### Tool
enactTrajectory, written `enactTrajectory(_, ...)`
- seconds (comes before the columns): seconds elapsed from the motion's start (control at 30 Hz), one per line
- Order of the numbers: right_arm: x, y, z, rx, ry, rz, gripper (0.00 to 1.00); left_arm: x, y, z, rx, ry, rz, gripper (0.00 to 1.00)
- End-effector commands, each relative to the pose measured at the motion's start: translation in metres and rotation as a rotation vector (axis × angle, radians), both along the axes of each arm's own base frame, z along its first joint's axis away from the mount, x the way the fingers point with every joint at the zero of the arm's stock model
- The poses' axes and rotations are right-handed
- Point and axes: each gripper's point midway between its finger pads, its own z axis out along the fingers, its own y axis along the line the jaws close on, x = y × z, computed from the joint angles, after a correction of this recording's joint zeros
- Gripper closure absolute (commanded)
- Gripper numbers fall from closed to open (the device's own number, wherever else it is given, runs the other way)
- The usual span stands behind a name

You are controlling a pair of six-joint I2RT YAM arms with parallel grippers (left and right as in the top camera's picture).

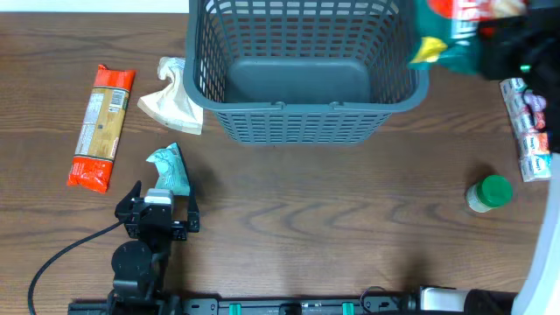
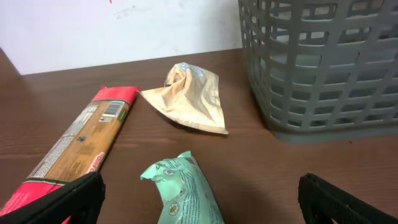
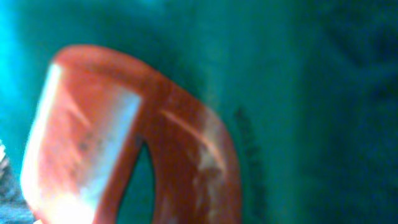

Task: Pack container
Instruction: 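Lift the coffee bag with the right gripper over the grey basket, then lower the coffee bag into the basket and open the right gripper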

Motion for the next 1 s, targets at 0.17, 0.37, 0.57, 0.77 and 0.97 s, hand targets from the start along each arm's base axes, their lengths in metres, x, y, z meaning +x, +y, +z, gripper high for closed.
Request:
enactTrajectory(0.17,0.006,0.087,0.020,-0.045,-0.092,0.190,0.99,0.000,0.002,-0.012,0.010,0.026,0.009,0.01)
enactTrajectory(0.37,0.035,0.123,-0.020,-0.096,-0.009,0.191,0.99,0.000,0.002,-0.012,0.010,0.026,0.009,0.02)
enactTrajectory(0.57,0.068,0.142,-0.081,-0.110,0.134,0.196,0.99,0.000,0.002,-0.012,0.010,0.026,0.009,0.01)
enactTrajectory(0.77,0.094,0.150,-0.141,-0.094,0.267,0.156,0.99,0.000,0.002,-0.012,0.010,0.026,0.009,0.01)
enactTrajectory(0.97,0.105,0.136,-0.181,-0.033,0.363,-0.036,0.99,0.000,0.002,-0.012,0.010,0.026,0.009,0.01)
